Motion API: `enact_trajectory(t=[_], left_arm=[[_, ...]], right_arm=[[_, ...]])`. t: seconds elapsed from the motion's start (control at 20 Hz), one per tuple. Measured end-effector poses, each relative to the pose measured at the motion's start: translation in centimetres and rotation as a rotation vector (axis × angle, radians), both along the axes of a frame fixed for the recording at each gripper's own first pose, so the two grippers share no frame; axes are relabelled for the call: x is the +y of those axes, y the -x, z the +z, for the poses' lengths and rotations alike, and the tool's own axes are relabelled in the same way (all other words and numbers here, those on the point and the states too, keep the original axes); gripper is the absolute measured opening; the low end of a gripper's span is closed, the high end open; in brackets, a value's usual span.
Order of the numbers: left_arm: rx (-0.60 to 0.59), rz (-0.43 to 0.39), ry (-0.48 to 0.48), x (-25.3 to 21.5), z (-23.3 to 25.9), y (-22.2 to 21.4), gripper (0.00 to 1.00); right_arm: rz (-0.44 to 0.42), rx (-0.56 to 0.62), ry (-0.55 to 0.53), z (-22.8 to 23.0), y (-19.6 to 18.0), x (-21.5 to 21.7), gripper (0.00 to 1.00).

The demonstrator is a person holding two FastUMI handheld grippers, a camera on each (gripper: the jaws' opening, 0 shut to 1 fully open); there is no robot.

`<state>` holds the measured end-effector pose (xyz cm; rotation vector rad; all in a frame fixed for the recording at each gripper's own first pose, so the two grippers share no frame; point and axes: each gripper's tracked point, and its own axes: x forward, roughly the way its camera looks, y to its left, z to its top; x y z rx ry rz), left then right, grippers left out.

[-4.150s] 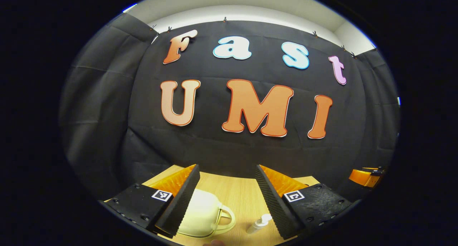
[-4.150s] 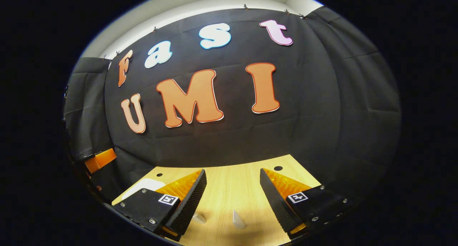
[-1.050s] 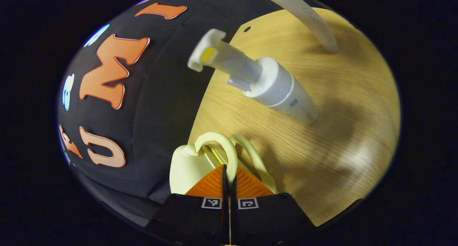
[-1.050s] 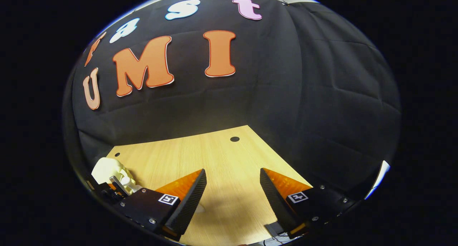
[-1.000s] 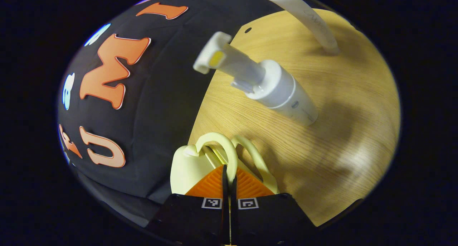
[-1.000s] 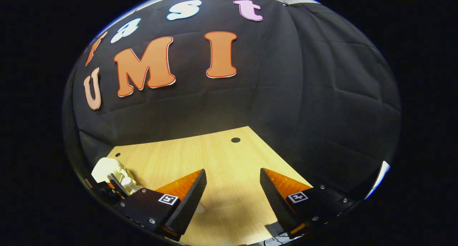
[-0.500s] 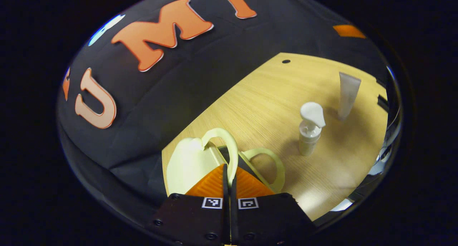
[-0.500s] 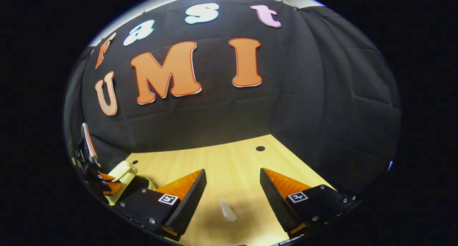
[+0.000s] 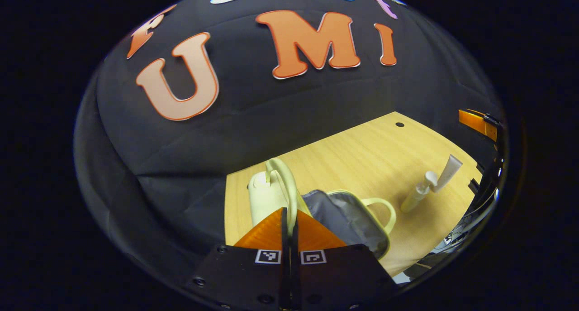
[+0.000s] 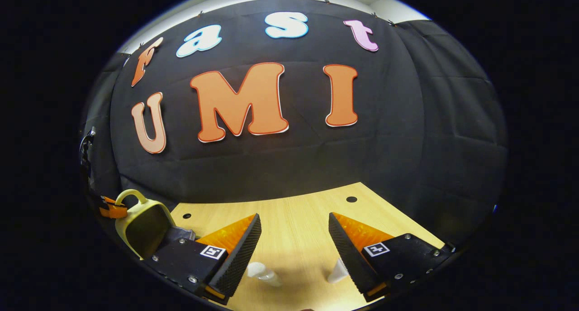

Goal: First open the suitcase, pack the skin care products into it, and then close the suitcase.

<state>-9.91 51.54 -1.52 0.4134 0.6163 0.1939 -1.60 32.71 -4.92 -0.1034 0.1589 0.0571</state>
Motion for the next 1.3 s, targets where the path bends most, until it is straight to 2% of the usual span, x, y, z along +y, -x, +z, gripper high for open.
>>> enact_trajectory(t=[0.1,0.2,0.45,0.55,0.65,0.95,1.05,1.15,1.2,1.25,1.3], left_arm=[[0.003,0.019,0.014,2.3,0.0,1.2,0.01],[-0.001,0.026,0.067,5.1,-0.4,2.5,0.01],[-0.002,0.097,0.170,15.7,-3.2,5.8,0.01],[0.010,0.125,0.229,19.0,-5.9,6.4,0.01],[0.035,0.185,0.287,22.2,-8.9,7.4,0.01],[0.139,0.270,0.421,28.1,-17.8,10.5,0.01],[0.170,0.279,0.438,29.2,-20.9,10.6,0.02],[0.185,0.298,0.427,29.7,-21.7,10.9,0.02],[0.190,0.312,0.397,30.5,-22.1,11.0,0.05],[0.212,0.327,0.378,31.2,-22.9,11.7,0.20],[0.232,0.345,0.346,32.2,-23.4,12.3,0.21]], right_arm=[[0.003,-0.012,0.001,0.3,0.3,2.4,0.95],[0.006,-0.020,0.008,0.5,0.5,4.6,0.95],[0.008,-0.031,0.031,0.6,0.6,9.2,0.95],[0.004,-0.024,0.033,0.3,0.7,10.4,0.95],[0.000,-0.010,0.031,0.0,0.6,11.4,0.95],[-0.017,0.023,0.059,-1.0,0.5,12.6,0.95],[-0.017,0.036,0.052,-1.3,0.4,12.9,0.95],[-0.015,0.045,0.062,-1.6,0.5,13.0,0.95],[-0.014,0.046,0.071,-1.6,0.4,12.9,0.95],[-0.014,0.046,0.078,-1.6,0.5,12.8,0.95],[-0.012,0.047,0.083,-1.8,0.6,12.6,0.95]])
